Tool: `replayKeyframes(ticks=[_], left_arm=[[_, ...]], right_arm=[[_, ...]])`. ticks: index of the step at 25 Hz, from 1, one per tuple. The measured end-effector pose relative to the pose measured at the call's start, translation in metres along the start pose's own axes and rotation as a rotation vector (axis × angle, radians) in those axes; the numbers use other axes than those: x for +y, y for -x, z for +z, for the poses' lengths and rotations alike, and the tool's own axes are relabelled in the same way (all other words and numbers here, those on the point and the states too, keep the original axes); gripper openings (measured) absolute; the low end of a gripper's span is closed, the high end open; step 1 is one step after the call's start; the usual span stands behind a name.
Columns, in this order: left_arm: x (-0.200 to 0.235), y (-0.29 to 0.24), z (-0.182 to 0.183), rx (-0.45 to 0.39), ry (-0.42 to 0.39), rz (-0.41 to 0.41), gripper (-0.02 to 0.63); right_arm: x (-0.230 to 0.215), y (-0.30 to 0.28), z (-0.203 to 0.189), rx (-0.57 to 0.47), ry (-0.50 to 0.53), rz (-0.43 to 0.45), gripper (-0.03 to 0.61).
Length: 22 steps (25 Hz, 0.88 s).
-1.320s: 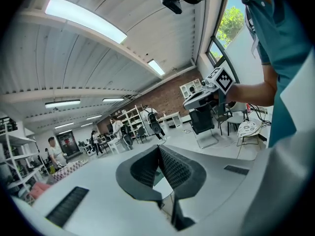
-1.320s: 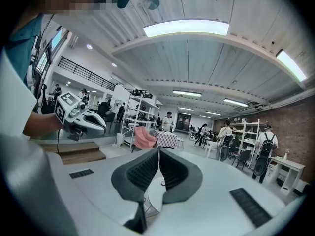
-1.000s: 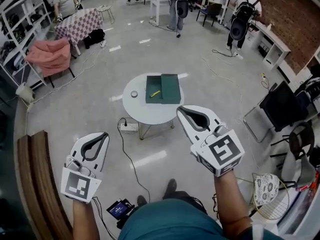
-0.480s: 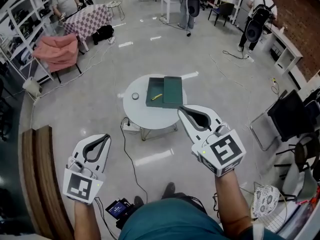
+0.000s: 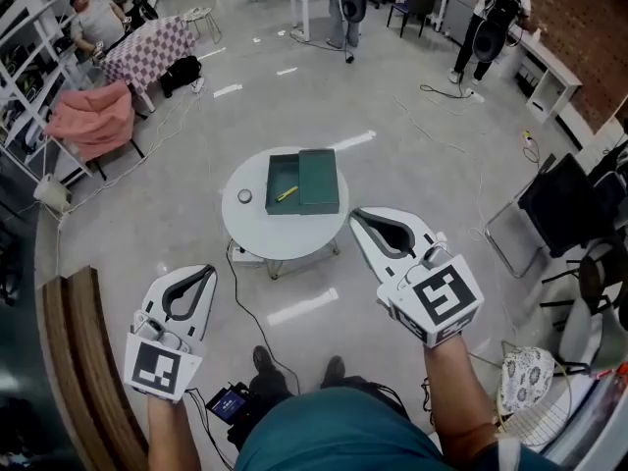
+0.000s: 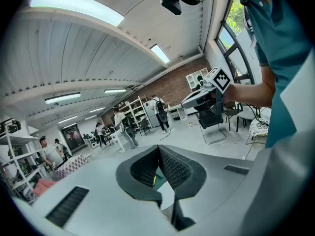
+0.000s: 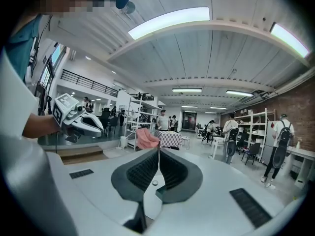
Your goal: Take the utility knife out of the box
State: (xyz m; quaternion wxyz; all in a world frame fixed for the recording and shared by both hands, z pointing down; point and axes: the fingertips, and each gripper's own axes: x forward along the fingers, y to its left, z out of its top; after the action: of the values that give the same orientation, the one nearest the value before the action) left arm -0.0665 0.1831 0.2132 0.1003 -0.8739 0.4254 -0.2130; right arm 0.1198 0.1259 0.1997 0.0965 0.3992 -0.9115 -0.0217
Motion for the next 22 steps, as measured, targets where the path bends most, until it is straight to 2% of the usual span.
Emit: replayKeyframes(ticks=[9, 17, 22], left_arm=[[0.030, -0.062, 0.003, -0.088, -0.035, -0.177, 0.018], [0.118, -0.097, -0.010, -0.162, -0.046, -0.312, 0.018], [0.150, -0.111, -0.017, -0.186, -0.062, -0.370, 0.018]], right_arm=[[-0.031, -0.010, -0.008, 0.051, -0.027, -0.179, 0.038], [-0.027, -0.072, 0.015, 0.100, -0.039, -0.326, 0.038], [-0.027, -0.096, 0.021, 0.132, -0.046, -0.385, 0.038]])
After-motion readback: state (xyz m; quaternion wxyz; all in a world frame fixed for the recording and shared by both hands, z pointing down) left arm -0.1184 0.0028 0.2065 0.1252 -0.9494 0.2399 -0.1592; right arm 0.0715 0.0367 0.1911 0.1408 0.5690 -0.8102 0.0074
